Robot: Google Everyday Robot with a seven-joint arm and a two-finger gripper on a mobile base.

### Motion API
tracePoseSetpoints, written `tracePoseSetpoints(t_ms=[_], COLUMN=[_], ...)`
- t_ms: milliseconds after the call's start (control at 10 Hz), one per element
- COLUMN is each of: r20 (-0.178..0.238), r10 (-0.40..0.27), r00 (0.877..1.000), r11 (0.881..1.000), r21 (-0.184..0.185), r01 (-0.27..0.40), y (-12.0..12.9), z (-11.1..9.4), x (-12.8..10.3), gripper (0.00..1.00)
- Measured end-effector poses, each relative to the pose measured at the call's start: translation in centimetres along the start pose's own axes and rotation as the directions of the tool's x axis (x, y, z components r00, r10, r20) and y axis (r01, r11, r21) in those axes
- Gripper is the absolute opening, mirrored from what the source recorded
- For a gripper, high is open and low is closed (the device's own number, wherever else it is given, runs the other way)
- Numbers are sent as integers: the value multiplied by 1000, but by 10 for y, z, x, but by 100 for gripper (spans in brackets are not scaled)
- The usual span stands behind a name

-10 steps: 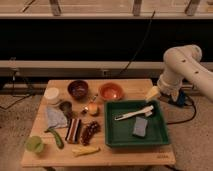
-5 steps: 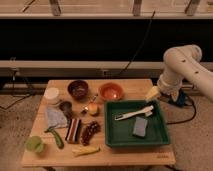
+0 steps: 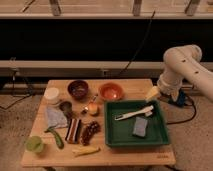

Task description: Place sponge in red bowl

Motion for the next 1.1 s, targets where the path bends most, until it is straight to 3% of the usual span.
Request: tracePoseSetpoints(t_ms=[900, 1100], r20=[1, 7], r10=[0, 7], r00=[1000, 1000], r11=[1000, 1000], r21=[0, -2], r01=[0, -7], y=[0, -5], z=[0, 9], x=[0, -7], gripper=[80, 80])
